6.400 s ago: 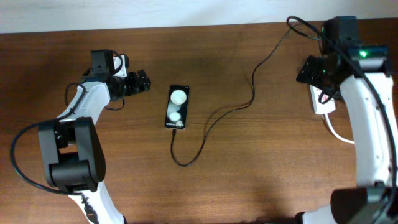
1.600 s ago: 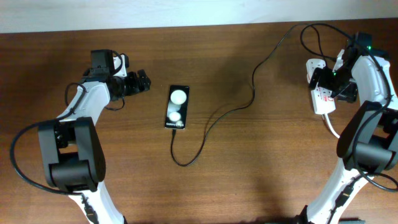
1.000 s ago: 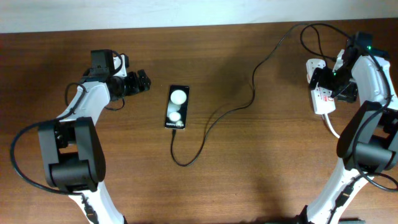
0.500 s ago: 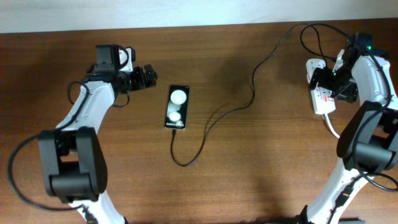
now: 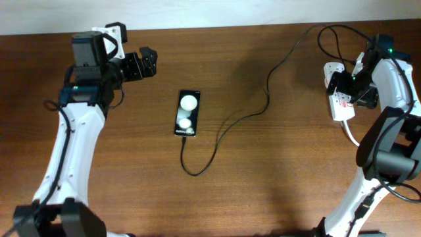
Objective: Plug charger to phone and switch on socket
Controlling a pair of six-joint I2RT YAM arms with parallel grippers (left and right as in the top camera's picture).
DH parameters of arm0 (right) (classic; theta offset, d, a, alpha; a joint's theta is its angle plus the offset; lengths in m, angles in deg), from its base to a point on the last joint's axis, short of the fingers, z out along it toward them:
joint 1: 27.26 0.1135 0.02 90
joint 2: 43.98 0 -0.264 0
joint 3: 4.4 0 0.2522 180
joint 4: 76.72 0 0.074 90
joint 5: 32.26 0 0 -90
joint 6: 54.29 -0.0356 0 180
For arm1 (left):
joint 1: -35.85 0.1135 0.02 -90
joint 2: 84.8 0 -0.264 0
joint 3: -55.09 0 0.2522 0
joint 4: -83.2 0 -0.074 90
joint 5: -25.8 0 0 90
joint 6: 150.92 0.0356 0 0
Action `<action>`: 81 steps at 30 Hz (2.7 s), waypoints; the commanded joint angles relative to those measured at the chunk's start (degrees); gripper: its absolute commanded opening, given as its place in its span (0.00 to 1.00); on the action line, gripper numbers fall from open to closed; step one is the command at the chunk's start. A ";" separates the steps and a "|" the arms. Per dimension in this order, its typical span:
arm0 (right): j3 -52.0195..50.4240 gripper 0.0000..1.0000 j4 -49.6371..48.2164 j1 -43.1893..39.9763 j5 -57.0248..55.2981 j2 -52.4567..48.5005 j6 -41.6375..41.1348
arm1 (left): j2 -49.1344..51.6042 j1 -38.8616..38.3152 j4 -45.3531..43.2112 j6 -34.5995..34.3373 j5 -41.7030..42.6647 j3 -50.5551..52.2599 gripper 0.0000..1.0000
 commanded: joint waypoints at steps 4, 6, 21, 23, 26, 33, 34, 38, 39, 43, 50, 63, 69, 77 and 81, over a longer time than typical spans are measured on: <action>-0.31 0.99 -0.04 0.20 0.52 1.44 0.42 | -6.21 0.13 0.83 0.79 -0.83 -0.87 0.99; -0.31 0.99 -0.04 0.20 0.52 1.44 0.42 | -6.47 0.11 4.33 4.44 -0.96 0.02 0.99; -0.31 0.99 -0.04 0.20 0.52 1.44 0.42 | -6.82 -3.61 -29.59 11.32 -0.85 48.11 0.99; -0.31 0.99 -0.04 0.20 0.52 1.44 0.39 | -6.99 -3.74 -32.81 12.35 -0.85 51.58 0.99; -0.31 0.99 -0.04 0.20 0.52 1.44 0.42 | -7.96 -3.74 -32.92 13.88 -0.87 53.79 0.99; -0.31 0.99 -0.04 0.20 0.52 1.44 0.42 | -8.68 -3.72 -30.95 13.86 -0.87 54.64 0.99; -0.31 0.99 -0.04 0.20 0.52 1.44 0.42 | -9.38 -3.72 -30.53 14.14 -0.87 54.71 0.99; -0.31 0.99 -0.04 0.20 0.52 1.44 0.42 | -14.01 -3.65 -29.03 19.04 -0.92 57.24 0.99; -0.31 0.99 -0.04 0.20 0.52 1.44 0.42 | -15.78 -2.73 -29.05 19.23 -1.09 59.52 0.99; -0.31 0.99 -0.04 0.20 0.52 1.44 0.42 | -20.41 0.68 -29.81 18.56 -0.61 65.64 0.99; -0.31 0.99 -0.04 0.20 0.52 1.44 0.42 | -25.40 1.33 -33.77 18.56 0.24 71.71 0.99; -0.31 0.99 -0.04 0.20 0.52 1.44 0.42 | -58.73 1.29 -20.81 18.58 -2.56 80.39 0.99; -0.31 0.99 -0.04 0.20 0.52 1.44 0.42 | -72.26 1.29 -20.79 18.82 -3.45 80.39 0.99; -0.31 0.99 -0.04 0.20 0.52 1.44 0.42 | -92.00 1.01 -20.55 18.80 -4.94 80.39 0.99; -0.31 0.99 -0.04 0.20 0.52 1.44 0.42 | -92.30 1.01 -20.20 18.82 -10.56 80.43 0.99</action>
